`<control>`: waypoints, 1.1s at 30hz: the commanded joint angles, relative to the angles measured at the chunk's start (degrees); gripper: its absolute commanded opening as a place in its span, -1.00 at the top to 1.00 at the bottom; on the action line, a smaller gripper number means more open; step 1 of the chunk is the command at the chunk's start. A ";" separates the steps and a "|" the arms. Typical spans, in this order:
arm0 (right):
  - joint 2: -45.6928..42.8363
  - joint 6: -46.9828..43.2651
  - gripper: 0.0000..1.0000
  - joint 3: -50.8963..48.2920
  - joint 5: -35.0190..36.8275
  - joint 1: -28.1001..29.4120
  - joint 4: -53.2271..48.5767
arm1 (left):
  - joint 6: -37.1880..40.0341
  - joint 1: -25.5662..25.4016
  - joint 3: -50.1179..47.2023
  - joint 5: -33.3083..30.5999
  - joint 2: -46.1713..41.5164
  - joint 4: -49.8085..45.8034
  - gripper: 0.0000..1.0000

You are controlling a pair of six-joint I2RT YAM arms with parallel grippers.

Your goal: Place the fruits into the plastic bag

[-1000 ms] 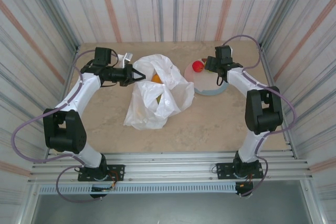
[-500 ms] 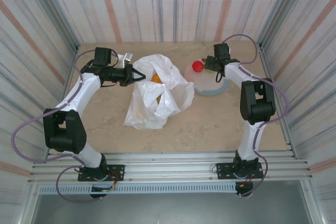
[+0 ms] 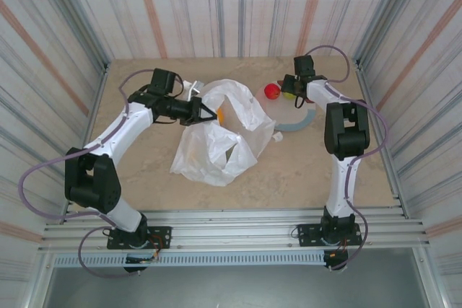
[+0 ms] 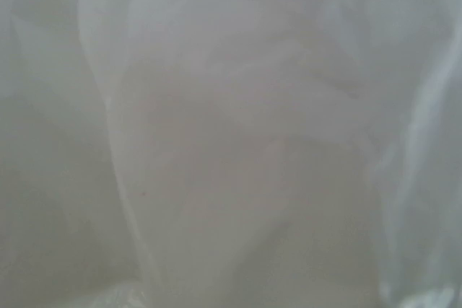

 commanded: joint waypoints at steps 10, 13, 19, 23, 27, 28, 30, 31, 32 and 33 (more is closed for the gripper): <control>4.05 1.07 -0.47 2.44 -2.46 -0.47 -3.44 | 1.68 -1.96 0.77 -1.50 1.77 -2.20 1.00; 2.93 1.00 -0.38 1.70 -3.01 -0.95 -3.47 | 1.81 -2.00 0.79 -1.76 1.77 -2.42 1.00; -4.38 0.27 -0.26 -2.91 -3.42 -2.12 -2.51 | 1.99 -2.00 0.93 -1.96 1.68 -2.66 1.00; -13.48 -1.21 -0.24 -9.83 -4.04 -2.58 -0.78 | 2.96 -1.91 1.54 -2.56 1.25 -3.82 1.00; -27.51 -2.03 -0.18 -21.61 -6.35 -1.98 1.70 | 5.30 -0.80 2.89 -6.16 -0.30 -6.57 1.00; -31.65 -2.11 -0.17 -24.98 -7.64 -1.49 2.52 | 6.09 -0.39 3.44 -7.92 -0.89 -7.66 1.00; -39.06 -2.69 -0.14 -30.12 -10.40 0.00 3.07 | 7.51 0.32 4.24 -12.00 -2.35 -9.32 1.00; -42.23 -3.02 -0.13 -32.30 -11.50 1.03 3.26 | 8.30 0.49 4.67 -14.57 -3.21 -10.17 1.00; -45.94 -3.18 -0.11 -34.41 -12.90 2.53 3.22 | 9.39 0.53 5.20 -17.90 -4.12 -11.10 1.00; -49.23 -3.19 -0.09 -36.22 -14.68 4.13 3.29 | 10.41 0.41 5.66 -20.87 -5.11 -11.99 1.00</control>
